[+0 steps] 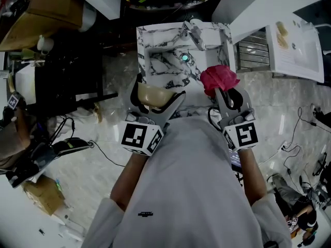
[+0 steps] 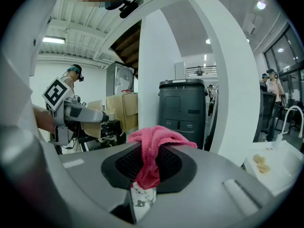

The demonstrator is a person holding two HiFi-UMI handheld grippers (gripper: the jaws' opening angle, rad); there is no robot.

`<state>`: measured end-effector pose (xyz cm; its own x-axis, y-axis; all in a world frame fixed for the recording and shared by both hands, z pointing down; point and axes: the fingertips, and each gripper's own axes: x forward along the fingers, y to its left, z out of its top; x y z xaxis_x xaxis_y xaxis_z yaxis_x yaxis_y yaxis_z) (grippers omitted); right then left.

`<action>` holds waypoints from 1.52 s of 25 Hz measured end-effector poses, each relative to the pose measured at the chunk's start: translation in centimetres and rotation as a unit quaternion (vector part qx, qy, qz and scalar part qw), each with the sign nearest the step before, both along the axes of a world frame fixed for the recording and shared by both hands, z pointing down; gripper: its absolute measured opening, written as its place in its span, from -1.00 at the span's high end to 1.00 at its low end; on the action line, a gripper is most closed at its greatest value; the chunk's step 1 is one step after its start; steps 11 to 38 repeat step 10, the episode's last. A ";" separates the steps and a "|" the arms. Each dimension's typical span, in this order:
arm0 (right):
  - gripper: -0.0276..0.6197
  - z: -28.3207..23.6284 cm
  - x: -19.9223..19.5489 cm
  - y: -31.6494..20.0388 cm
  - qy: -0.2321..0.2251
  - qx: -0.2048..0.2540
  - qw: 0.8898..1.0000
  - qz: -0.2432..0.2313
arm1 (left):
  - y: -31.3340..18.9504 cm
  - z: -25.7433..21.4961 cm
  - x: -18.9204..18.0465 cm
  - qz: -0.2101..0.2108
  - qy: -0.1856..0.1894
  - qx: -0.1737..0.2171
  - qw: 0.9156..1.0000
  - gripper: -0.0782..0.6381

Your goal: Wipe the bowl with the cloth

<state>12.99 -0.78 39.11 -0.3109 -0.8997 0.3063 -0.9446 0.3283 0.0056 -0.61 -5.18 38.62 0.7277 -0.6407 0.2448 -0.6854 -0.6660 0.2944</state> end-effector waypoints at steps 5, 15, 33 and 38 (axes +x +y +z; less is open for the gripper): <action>0.71 0.0 -0.1 -0.2 0.004 -0.001 1.000 0.002 | 0.0 0.2 -0.2 -0.002 0.004 -0.004 1.000 -0.83; 0.71 -0.5 -0.6 -0.1 0.005 -0.007 1.000 -0.004 | 0.2 -0.1 0.2 0.013 0.010 -0.004 1.000 -0.83; 0.71 -0.5 -0.6 -0.1 0.005 -0.007 1.000 -0.004 | 0.2 -0.1 0.2 0.013 0.010 -0.004 1.000 -0.83; 0.71 -0.5 -0.6 -0.1 0.005 -0.007 1.000 -0.004 | 0.2 -0.1 0.2 0.013 0.010 -0.004 1.000 -0.83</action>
